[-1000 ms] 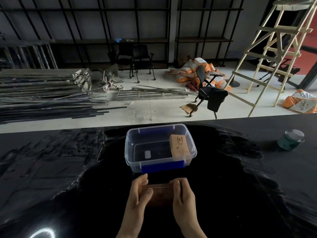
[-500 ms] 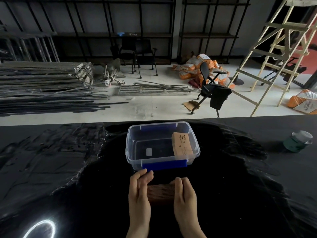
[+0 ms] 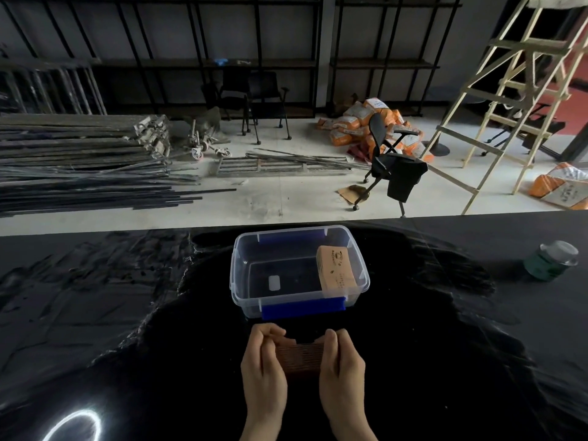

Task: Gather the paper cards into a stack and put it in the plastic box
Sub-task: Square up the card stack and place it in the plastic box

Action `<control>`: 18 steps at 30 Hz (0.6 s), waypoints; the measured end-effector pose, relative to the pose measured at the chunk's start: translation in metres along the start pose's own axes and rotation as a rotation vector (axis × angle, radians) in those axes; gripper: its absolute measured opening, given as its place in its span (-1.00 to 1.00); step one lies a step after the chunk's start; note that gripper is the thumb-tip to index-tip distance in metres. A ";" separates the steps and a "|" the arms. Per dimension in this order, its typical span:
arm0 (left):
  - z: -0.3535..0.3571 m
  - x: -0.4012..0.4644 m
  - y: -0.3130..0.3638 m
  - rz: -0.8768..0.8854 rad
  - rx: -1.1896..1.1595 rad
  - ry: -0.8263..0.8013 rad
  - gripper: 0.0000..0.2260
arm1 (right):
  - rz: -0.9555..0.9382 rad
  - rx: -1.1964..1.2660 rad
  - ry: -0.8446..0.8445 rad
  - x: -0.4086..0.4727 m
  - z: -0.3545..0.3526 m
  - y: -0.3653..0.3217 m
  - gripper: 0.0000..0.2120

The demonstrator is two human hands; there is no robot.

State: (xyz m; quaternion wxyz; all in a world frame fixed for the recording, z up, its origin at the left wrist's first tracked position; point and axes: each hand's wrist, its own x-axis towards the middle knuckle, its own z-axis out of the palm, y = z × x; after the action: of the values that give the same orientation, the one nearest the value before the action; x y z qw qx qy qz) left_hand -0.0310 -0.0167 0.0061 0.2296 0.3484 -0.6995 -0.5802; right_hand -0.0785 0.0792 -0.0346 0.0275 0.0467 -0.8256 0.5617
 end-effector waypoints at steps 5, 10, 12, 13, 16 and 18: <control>0.006 -0.002 -0.006 -0.012 -0.023 0.098 -0.65 | -0.037 0.026 0.013 0.000 0.001 -0.006 -0.75; 0.003 0.001 -0.002 0.007 0.040 0.056 -0.65 | -0.040 0.028 0.005 0.001 -0.001 -0.007 -0.79; -0.003 0.002 0.002 0.035 0.108 0.001 -0.69 | -0.024 0.028 0.002 0.001 -0.001 -0.007 -0.80; -0.008 0.002 0.002 0.068 0.165 -0.056 -0.72 | -0.009 0.037 0.001 0.001 -0.001 -0.008 -0.79; -0.033 0.004 0.011 0.285 0.399 -0.204 -0.83 | 0.008 0.077 -0.005 -0.001 -0.003 -0.008 -0.73; -0.047 0.010 0.027 0.421 0.559 -0.388 -0.71 | 0.004 0.096 -0.006 0.000 -0.002 -0.007 -0.75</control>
State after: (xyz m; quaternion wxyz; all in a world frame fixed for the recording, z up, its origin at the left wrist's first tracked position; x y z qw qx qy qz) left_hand -0.0098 -0.0526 0.0420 0.1038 0.1304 -0.9168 -0.3628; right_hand -0.0775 0.0789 -0.0275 0.0215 0.0482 -0.7977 0.6007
